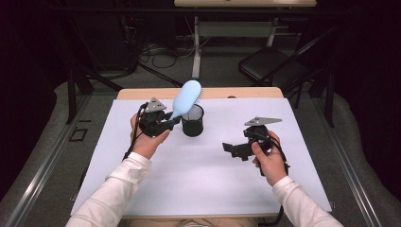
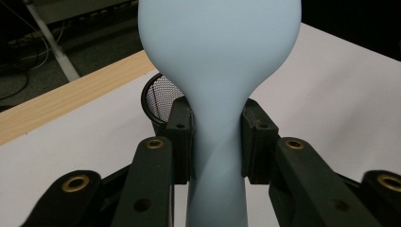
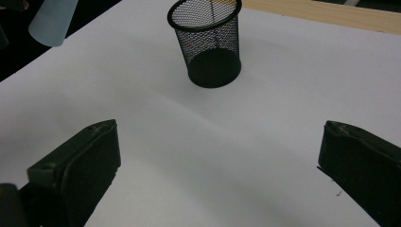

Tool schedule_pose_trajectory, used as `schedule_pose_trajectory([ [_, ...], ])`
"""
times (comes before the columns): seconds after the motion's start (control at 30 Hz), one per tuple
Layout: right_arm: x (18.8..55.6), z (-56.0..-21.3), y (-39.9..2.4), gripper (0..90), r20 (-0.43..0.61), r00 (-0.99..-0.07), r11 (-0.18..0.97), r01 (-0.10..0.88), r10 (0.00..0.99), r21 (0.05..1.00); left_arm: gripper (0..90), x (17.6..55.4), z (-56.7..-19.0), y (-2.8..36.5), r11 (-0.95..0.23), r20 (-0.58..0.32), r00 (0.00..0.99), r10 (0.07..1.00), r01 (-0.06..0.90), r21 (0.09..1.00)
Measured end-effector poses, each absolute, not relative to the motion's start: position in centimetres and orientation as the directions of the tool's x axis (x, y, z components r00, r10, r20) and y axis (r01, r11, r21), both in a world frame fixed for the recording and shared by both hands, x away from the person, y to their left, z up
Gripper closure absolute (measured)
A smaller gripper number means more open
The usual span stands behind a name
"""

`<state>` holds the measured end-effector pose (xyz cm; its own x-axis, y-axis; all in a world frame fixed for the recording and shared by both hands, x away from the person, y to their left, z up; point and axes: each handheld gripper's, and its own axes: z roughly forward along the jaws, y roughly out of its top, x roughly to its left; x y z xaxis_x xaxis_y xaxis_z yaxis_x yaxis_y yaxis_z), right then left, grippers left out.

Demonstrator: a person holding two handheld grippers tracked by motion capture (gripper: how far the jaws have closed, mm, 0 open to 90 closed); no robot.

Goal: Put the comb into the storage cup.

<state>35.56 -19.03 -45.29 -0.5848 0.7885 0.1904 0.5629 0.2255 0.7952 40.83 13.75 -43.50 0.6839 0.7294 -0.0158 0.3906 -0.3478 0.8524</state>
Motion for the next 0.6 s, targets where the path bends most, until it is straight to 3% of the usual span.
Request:
schedule_pose_trajectory([
  [0.6, 37.5, -44.1, -18.6, 0.0, 0.206, -0.584, 0.227, 0.581, 0.785, 0.782, 69.5, 40.9, -43.5, 13.1, -0.343, -0.018, 0.688, 0.725, 0.384, 0.858],
])
